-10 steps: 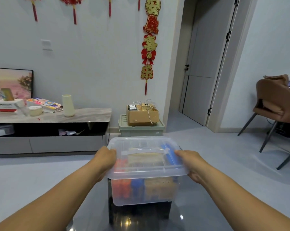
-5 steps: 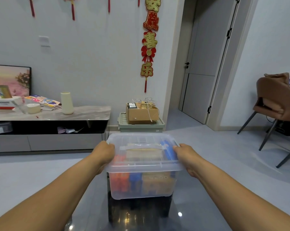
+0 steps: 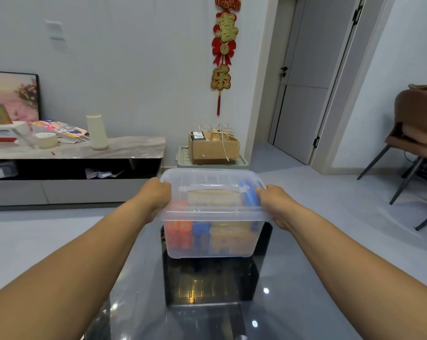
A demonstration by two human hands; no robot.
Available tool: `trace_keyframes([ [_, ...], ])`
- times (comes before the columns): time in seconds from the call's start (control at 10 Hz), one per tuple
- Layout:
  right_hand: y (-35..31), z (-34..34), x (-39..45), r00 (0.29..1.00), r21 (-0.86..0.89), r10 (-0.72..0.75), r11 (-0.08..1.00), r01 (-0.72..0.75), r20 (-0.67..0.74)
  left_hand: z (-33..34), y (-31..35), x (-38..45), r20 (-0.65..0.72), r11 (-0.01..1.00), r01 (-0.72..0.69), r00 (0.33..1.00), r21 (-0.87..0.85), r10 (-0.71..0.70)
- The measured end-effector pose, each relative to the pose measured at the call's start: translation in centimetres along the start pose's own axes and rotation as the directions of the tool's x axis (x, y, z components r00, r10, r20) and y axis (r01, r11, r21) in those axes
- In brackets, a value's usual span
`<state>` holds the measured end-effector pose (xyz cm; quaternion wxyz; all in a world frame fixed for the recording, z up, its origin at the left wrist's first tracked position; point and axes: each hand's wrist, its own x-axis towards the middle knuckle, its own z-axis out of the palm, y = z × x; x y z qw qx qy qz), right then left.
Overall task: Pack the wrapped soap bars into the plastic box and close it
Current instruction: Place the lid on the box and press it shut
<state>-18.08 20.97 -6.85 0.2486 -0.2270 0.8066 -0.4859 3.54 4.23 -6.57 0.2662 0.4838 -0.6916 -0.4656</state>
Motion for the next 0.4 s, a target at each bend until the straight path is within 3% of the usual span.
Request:
trace_keyframes([
  [0.2,-0.3,-0.1,0.6,1.0,-0.035,-0.001,0.999,0.001,-0.01,0.4,0.2,0.3,-0.021,1.0,-0.008,1.0,-0.024,0.007],
  [0.4,-0.1,-0.7,0.1,0.998,-0.098,0.007,0.995,-0.001,0.06,0.4,0.8,-0.8,-0.039,0.995,-0.071,0.997,0.064,0.074],
])
